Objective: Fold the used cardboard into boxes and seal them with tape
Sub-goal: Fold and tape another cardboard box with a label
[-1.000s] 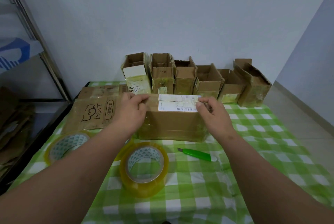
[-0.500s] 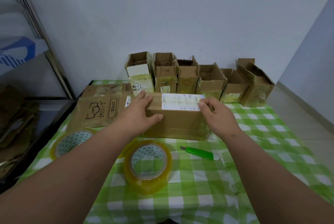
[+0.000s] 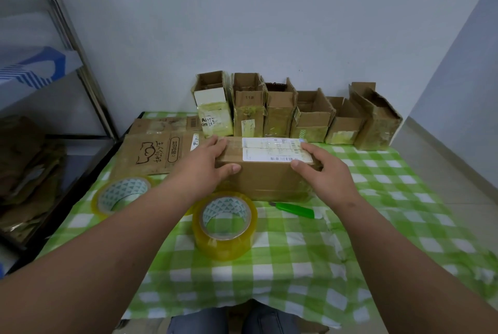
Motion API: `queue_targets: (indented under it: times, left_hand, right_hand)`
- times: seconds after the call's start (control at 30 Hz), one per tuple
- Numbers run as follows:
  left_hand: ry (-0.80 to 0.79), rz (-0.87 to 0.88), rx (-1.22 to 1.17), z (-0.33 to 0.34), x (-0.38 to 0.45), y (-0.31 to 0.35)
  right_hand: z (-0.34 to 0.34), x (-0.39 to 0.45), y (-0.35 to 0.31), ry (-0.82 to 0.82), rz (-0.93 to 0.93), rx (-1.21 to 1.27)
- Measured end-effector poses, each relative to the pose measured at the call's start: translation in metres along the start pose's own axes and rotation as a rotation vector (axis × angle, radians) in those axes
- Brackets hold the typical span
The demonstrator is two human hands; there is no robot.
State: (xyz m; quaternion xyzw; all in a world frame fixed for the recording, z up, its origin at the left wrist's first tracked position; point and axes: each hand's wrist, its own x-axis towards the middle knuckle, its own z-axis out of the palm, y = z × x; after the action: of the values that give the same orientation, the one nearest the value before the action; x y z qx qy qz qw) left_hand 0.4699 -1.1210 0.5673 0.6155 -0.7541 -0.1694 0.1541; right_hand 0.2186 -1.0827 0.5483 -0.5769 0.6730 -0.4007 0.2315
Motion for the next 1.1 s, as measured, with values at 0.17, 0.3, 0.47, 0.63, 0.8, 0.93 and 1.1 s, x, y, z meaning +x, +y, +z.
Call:
queue_targets:
  times: [0.17,0.3,0.47,0.63,0.8,0.93,1.1]
  left_hand:
    - [-0.062,0.027,0.060,-0.001,0.000,-0.001]
    - [-0.124,0.040,0.036,-0.002,-0.001,0.000]
    - [-0.061,0.058,-0.033,-0.009,-0.005,-0.001]
    - [0.026,0.080,0.085,-0.017,-0.009,-0.004]
    - [0.114,0.033,0.039,-0.018,-0.028,-0.016]
    - [0.199,-0.010,-0.013,-0.011,-0.050,-0.033]
    - [0.195,-0.079,-0.065,-0.008,-0.072,-0.043]
  right_hand:
    - [-0.003,0.002,-0.007,-0.109,0.023,-0.350]
    - [0.001,0.003,-0.014,-0.076,-0.003,-0.669]
    - [0.011,-0.013,-0.032,0.135,-0.103,-0.462]
    - [0.022,-0.028,-0.052,0.210,-0.268,-0.305]
    - [0.039,-0.053,-0.063,-0.026,-0.331,-0.183]
    - [0.058,-0.079,-0.063,-0.376,-0.296,-0.371]
    - [0.068,-0.096,-0.065,-0.490,-0.329,-0.687]
